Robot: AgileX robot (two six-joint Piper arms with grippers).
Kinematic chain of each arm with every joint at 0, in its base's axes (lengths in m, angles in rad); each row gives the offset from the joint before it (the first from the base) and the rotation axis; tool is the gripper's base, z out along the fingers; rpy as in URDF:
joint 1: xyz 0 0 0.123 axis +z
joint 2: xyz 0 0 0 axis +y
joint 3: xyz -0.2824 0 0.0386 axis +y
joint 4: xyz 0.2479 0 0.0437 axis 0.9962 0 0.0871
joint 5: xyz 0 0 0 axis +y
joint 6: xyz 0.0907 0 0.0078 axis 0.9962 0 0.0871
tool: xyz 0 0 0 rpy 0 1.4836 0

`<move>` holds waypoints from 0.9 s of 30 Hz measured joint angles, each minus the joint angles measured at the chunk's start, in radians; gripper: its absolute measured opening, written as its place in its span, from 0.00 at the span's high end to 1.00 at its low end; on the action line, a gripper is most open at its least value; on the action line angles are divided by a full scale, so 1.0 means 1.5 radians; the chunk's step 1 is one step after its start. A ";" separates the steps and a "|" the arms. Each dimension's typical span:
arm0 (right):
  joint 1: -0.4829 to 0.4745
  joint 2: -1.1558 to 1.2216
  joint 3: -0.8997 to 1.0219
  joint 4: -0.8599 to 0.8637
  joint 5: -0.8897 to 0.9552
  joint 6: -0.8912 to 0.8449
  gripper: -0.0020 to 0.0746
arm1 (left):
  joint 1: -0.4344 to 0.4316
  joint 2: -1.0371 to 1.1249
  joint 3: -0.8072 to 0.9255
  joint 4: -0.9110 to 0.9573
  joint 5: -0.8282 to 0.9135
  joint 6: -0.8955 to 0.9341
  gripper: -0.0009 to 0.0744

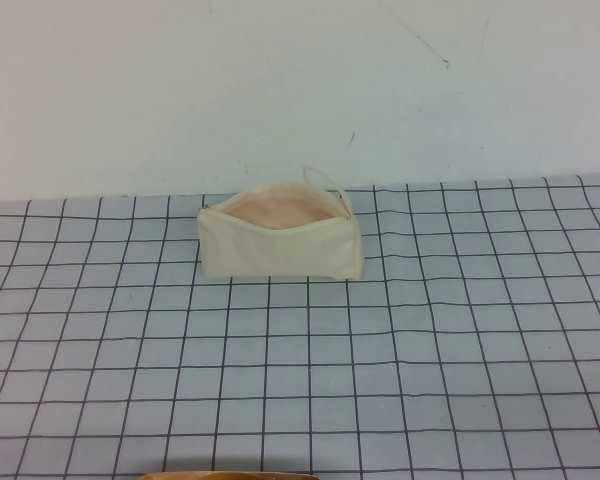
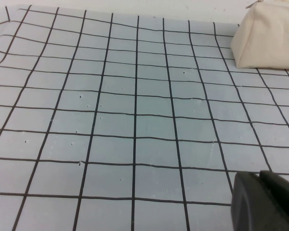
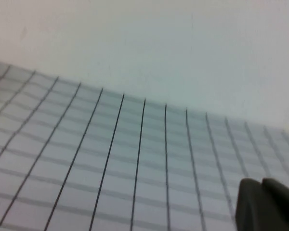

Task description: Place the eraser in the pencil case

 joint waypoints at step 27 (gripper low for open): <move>-0.125 -0.056 0.153 0.086 0.025 -0.023 0.98 | 0.000 0.000 0.000 0.000 0.000 0.000 0.99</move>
